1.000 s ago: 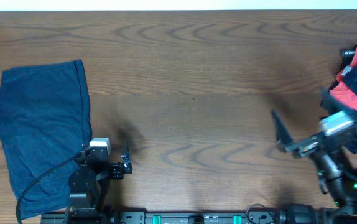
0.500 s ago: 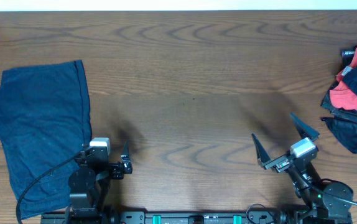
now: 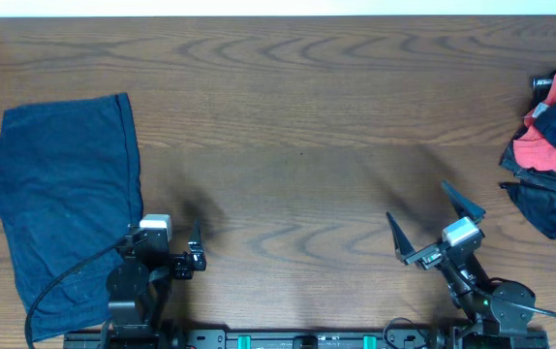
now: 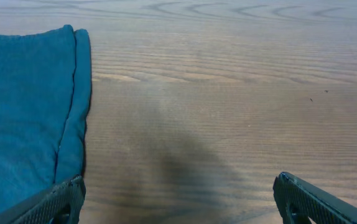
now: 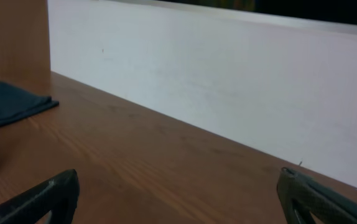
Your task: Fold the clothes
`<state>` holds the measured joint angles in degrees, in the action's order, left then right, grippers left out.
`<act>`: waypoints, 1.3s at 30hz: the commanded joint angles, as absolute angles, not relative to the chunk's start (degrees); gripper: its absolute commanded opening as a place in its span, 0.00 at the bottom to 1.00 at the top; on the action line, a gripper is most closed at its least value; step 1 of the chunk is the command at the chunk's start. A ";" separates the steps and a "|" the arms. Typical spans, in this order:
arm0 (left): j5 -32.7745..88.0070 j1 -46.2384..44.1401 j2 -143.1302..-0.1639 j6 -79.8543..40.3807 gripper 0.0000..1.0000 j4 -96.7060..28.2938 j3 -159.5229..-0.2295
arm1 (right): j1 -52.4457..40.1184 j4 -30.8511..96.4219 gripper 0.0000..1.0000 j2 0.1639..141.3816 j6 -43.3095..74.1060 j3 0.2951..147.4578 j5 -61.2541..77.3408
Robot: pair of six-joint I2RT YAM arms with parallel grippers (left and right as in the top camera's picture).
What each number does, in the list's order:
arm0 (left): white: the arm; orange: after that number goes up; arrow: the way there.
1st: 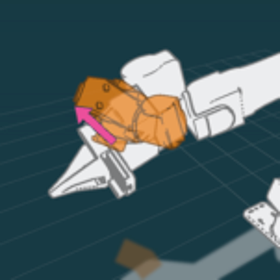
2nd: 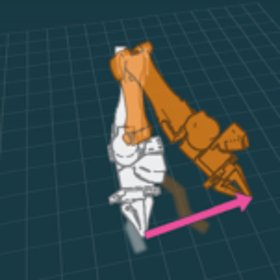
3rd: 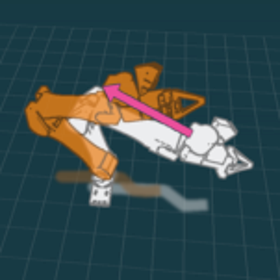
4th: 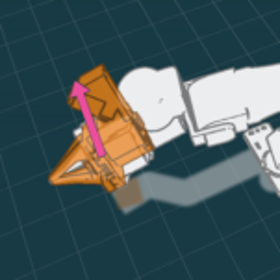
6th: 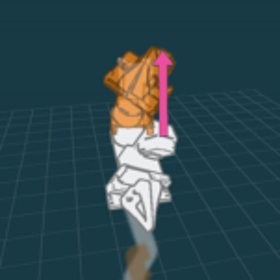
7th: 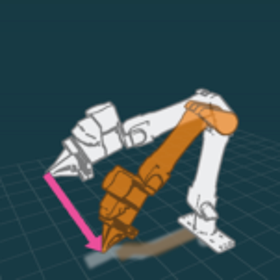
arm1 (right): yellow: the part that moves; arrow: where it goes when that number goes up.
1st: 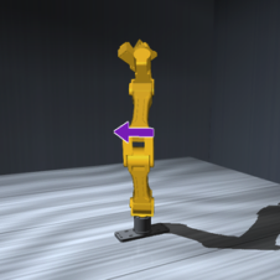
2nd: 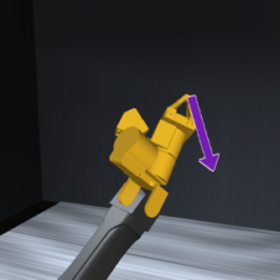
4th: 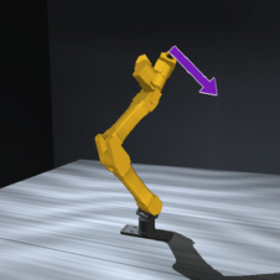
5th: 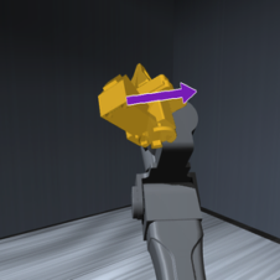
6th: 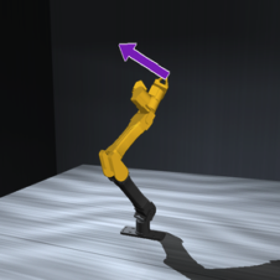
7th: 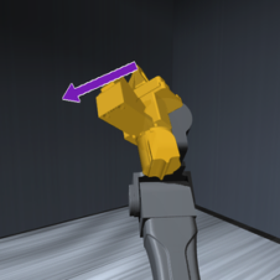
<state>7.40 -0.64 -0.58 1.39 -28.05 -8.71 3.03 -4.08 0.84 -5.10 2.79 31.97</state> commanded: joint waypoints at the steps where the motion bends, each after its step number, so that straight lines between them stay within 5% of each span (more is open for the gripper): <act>1: 8.38 -0.67 -0.19 1.91 0.98 -28.38 -7.88 | 2.28 -4.40 0.99 0.27 -6.90 0.89 32.36; 11: 8.38 -0.67 -0.19 1.91 0.98 -28.38 -7.88 | 2.26 -1.98 0.99 0.27 -6.90 0.27 29.74; 17: 8.38 -0.67 -0.19 1.91 0.98 -28.38 -7.88 | 2.28 -2.72 0.99 0.27 11.31 0.27 10.26; 39: 8.38 -0.67 -0.19 1.91 0.98 -28.38 -7.88 | 2.22 3.27 0.99 0.27 -5.43 0.30 10.94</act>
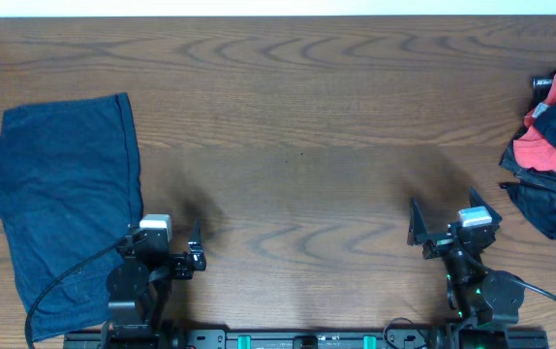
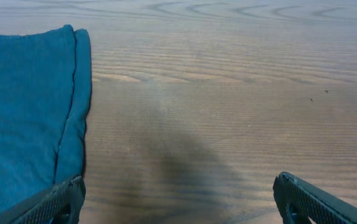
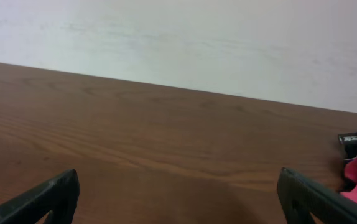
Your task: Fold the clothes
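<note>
A dark blue garment (image 1: 65, 194) lies folded flat at the table's left; in the left wrist view it (image 2: 23, 106) fills the left side. My left gripper (image 1: 162, 235) stands open at the garment's lower right edge, its left finger (image 2: 57, 200) over the cloth's hem, nothing between the fingers. A heap of red and black clothes (image 1: 554, 155) sits at the far right edge and shows in the right wrist view. My right gripper (image 1: 443, 218) is open and empty near the front edge, left of the heap.
Bare wooden table (image 1: 297, 126) stretches between the blue garment and the heap. A white wall (image 3: 178, 37) rises behind the table's far edge. Both arm bases stand at the front edge.
My right gripper has turned from facing the far left, with the blue garment in its view, to facing straight at the far edge with the red heap at its right. The left arm has not moved.
</note>
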`<state>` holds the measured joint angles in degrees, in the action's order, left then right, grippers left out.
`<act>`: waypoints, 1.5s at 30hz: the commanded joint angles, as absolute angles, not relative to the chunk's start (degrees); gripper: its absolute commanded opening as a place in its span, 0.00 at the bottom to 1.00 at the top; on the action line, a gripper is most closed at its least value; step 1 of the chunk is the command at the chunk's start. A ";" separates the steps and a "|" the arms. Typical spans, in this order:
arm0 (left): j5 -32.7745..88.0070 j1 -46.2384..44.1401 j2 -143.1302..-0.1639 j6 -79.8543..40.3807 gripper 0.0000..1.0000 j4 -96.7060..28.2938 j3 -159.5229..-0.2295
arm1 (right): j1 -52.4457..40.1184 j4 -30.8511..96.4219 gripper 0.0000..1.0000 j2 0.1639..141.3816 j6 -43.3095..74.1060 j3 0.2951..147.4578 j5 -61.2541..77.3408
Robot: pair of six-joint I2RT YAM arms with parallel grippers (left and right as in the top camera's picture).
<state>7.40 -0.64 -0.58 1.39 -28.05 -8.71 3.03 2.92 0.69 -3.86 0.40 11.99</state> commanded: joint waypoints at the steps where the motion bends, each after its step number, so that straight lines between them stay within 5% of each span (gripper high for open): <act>1: 8.38 -0.67 -0.19 1.91 0.98 -28.38 -7.88 | 2.22 3.25 0.99 0.27 -5.45 0.30 10.94; 13: 8.38 -0.67 -0.19 1.91 0.98 -28.38 -7.88 | -7.57 3.66 0.99 0.27 -5.45 0.30 6.85; 45: 8.38 -0.67 -0.19 1.91 0.98 -28.38 -7.88 | -7.51 4.19 0.99 0.27 -5.43 0.32 2.79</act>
